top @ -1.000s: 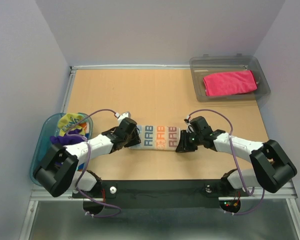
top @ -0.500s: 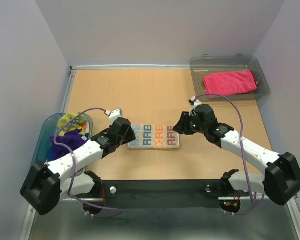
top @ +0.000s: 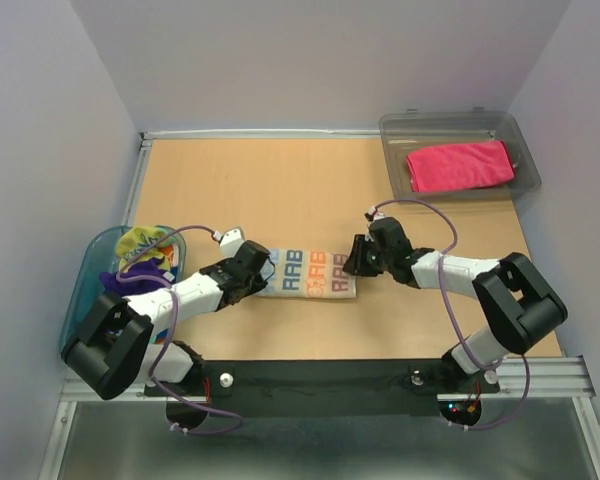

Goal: Fold and stack the towels
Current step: Fold the towel

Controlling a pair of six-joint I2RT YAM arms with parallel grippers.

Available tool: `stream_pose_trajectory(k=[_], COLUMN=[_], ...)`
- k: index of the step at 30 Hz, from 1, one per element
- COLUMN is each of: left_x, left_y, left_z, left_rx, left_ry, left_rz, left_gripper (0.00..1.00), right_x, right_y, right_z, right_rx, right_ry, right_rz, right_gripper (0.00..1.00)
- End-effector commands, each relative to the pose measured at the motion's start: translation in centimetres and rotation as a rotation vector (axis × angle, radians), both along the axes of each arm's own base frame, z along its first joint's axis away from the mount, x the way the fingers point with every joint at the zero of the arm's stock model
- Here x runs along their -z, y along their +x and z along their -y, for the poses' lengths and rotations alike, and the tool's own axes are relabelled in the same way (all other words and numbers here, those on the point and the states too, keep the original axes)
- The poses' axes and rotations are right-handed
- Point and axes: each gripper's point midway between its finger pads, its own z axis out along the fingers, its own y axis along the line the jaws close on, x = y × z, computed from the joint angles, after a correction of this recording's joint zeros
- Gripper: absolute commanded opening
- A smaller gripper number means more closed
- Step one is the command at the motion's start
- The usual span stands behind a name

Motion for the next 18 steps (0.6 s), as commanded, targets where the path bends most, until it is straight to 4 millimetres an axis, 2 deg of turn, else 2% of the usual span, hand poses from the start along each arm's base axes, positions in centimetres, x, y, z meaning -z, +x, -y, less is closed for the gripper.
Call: stream_pose_trajectory(k=[1,3,5,6,8,9,10,11,12,13,16,17,18], left_x=[0.0,-0.4,-1.1,-2.2,-4.6,-5.6,-6.4,-8.3,-9.1,-10.6,-12.1,-12.7,-12.9], left_y=[-0.3,0.0,0.3,0.7,1.8,2.0,2.0,2.2,2.2,1.9,0.8,-0.3,-0.8], left_z=[-2.5,-2.7,-3.0,-2.6,-1.5,-1.1,-0.6,0.9,1.8,3.6,7.0,9.6,10.8], left_rx=[-0.08,-0.079,-0.068,-0.033,0.01,0.034,0.071,0.114,0.153,0.228,0.39,0.47,0.514], left_ry=[0.029,0.03,0.05,0.061,0.055,0.062,0.084,0.083,0.088,0.092,0.122,0.115,0.123], left_rz=[0.003,0.016,0.033,0.052,0.106,0.128,0.145,0.197,0.216,0.246,0.284,0.297,0.301], left_gripper=[0.32,0.32,0.39,0.48,0.59,0.64,0.68,0.78,0.8,0.85,0.86,0.86,0.86], right_x=[-0.2,-0.5,-2.5,-3.8,-4.6,-5.1,-5.3,-5.8,-5.7,-5.4,-5.8,-5.6,-5.5], right_y=[1.1,0.8,1.0,1.3,1.6,2.3,2.6,2.7,2.8,2.5,2.3,2.2,2.1], right_z=[1.1,1.7,2.2,3.1,4.3,5.8,6.8,7.8,9.5,10.5,13.9,14.7,15.7], right_rx=[0.067,0.075,0.084,0.106,0.127,0.174,0.193,0.214,0.256,0.276,0.363,0.384,0.402], right_ry=[0.016,0.017,0.033,0.025,0.002,-0.024,-0.048,-0.056,-0.063,-0.073,-0.084,-0.087,-0.069], right_rz=[0.062,0.075,0.126,0.16,0.177,0.192,0.2,0.203,0.186,0.165,0.146,0.138,0.123], right_gripper=[0.33,0.34,0.36,0.4,0.47,0.52,0.6,0.63,0.67,0.73,0.83,0.85,0.86])
